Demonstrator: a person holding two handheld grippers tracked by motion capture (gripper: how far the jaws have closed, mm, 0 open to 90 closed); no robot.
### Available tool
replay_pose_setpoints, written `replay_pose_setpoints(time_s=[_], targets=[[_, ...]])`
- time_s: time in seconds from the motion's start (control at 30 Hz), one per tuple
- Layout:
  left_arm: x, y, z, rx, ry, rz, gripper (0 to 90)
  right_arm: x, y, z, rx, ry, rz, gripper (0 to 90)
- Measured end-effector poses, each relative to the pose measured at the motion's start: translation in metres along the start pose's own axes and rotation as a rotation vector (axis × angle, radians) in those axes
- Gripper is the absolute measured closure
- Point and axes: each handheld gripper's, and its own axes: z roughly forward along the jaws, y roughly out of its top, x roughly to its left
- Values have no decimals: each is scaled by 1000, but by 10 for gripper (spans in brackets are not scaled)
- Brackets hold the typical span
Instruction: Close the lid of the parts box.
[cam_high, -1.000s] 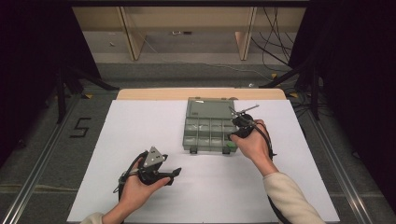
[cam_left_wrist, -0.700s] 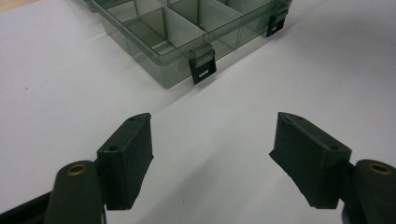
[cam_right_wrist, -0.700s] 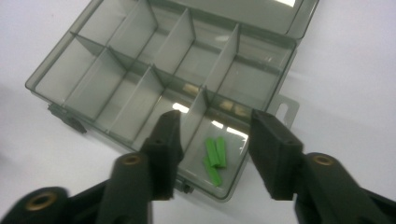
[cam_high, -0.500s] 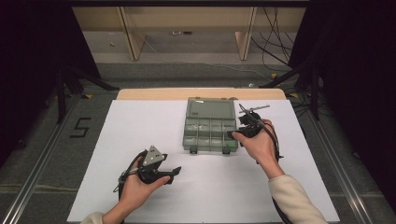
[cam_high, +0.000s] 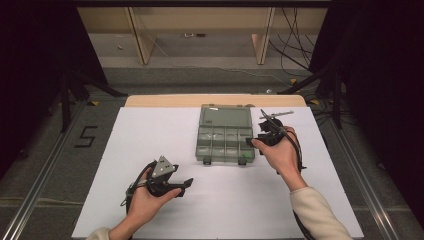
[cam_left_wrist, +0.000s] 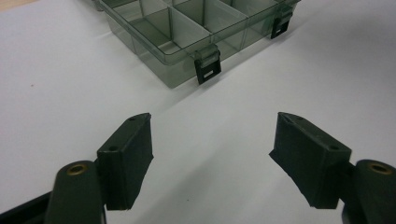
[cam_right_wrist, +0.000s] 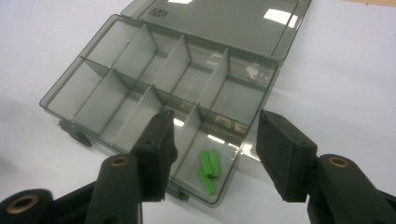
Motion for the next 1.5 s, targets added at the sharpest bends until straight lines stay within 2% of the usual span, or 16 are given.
replay_pose_setpoints(time_s=[0.03, 0.07, 0.17, 0.23, 0.67, 0.73, 0.83, 0.9, 1.0, 1.03, 1.13, 1.23, 1.3, 1.37, 1.47, 1.5], targets=[[-1, 0, 0, -4, -7, -19, 280, -1, 0, 0, 2, 3, -11, 480], [-1, 0, 1, -16, 3, -18, 280, -1, 0, 0, -2, 0, -1, 481], [1, -1, 0, 12, 6, -8, 280, -1, 2, 0, 0, 5, 2, 482], [0, -2, 1, 3, 10, -26, 280, -2, 3, 0, -3, 5, 0, 483], [0, -3, -2, 2, -2, -12, 280, -12, 2, 2, 12, -21, 23, 487], [1, -3, -3, 5, -8, -12, 280, -15, 2, 3, -8, -4, 41, 489], [1, -3, -5, -8, -8, -33, 280, -18, 3, 6, -29, -4, 53, 491], [-1, -3, -4, -21, -5, -51, 280, -20, 5, 8, -29, -15, 31, 493], [-1, -3, -4, 2, 0, -32, 280, -22, 9, 9, 16, -42, 37, 501], [0, -4, -4, -3, -6, -22, 279, -21, 11, 10, 29, -42, 74, 504], [-1, -3, -3, -13, -3, -42, 280, -24, 18, 16, 51, -44, 107, 519], [0, -2, -4, -15, -3, -36, 280, -28, 27, 25, 62, -58, 100, 541], [-1, -2, -4, -6, -6, -33, 280, -32, 33, 33, 39, -39, 103, 552], [-1, -2, -4, -6, -8, -27, 279, -34, 41, 38, 71, -41, 104, 568], [0, -2, -4, -6, -13, -26, 279, -40, 53, 47, 69, -47, 88, 588], [-1, -2, -4, -13, -13, -37, 279, -38, 58, 51, 73, -54, 128, 591]])
